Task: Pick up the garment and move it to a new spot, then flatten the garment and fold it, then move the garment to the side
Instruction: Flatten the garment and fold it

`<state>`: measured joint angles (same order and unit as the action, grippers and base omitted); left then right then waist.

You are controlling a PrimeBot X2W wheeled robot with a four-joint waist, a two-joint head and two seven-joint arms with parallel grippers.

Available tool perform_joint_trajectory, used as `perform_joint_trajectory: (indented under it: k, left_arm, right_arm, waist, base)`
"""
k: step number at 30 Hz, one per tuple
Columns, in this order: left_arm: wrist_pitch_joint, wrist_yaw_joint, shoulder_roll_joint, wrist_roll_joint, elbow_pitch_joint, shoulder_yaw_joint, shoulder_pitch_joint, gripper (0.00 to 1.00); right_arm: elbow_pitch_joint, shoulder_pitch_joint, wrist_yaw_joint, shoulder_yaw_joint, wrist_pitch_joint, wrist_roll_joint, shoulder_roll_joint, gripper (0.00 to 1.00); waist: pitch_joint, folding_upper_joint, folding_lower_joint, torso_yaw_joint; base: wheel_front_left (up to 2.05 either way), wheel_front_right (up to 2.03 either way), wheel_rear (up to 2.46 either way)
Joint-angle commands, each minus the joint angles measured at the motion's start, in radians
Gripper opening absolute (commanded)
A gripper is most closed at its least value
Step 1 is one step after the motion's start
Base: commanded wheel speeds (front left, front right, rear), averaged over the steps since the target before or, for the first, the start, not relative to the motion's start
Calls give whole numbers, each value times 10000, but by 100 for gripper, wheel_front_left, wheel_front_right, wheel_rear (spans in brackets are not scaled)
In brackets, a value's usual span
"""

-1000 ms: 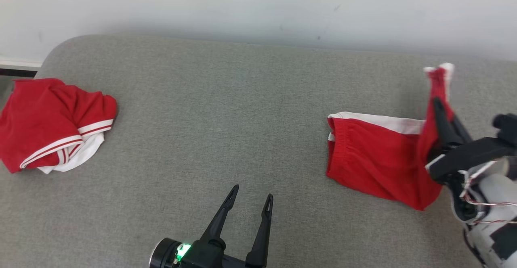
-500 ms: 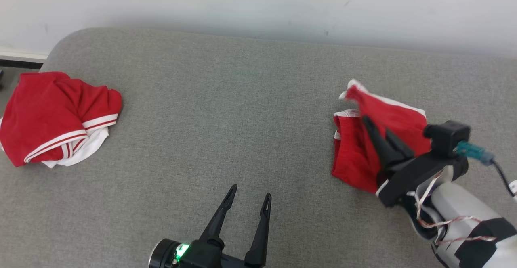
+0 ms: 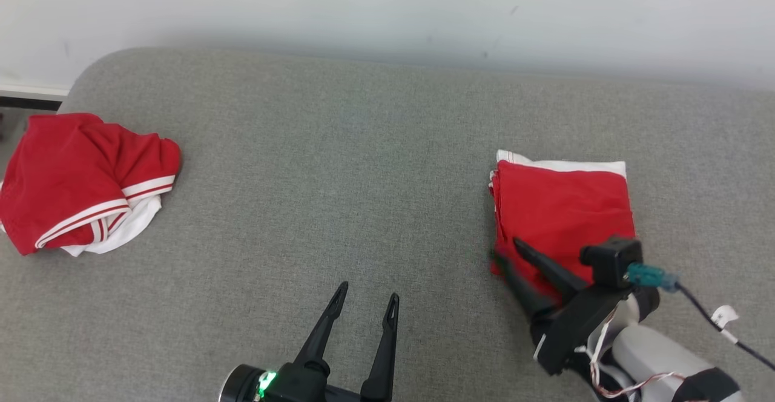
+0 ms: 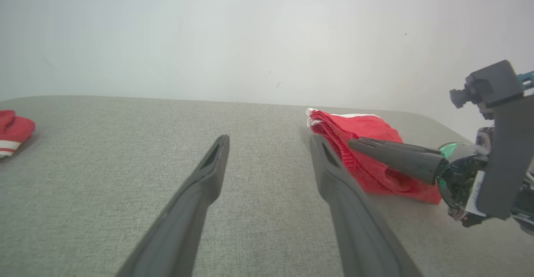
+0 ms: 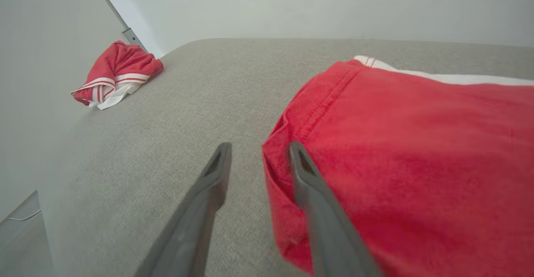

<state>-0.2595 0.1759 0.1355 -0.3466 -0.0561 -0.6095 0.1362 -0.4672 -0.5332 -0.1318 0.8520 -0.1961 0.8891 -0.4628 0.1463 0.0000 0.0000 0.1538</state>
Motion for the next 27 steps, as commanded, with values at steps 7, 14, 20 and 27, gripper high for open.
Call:
perform_joint_trajectory:
  k: [7, 14, 20, 27]
  left_arm:
    - [-70, 67, 42, -53, -75, 91, -363, 100]
    - [-55, 265, 155, -162, -18, 333, -731, 100]
    - [-58, 405, 275, -252, 72, 585, -1073, 100]
    - [-59, 512, 320, -393, 186, 861, -1370, 100]
  right_arm:
    - [500, 836, 23, 558, -14, 354, 114, 100]
    - [1193, 1664, 23, 561, -292, 126, 67, 100]
    - [1372, 2143, 23, -124, -538, -726, 237, 100]
    - [1234, 2646, 23, -1298, -661, -1806, 490, 100]
  waist:
    - [-434, 0, 0, 2]
    - [-919, 0, 0, -348]
    - [-1367, 0, 0, -883]
    - [-1720, 0, 0, -1420]
  base:
    - [0, 0, 0]
    - [0, 0, 0]
    - [0, 0, 0]
    - [0, 0, 0]
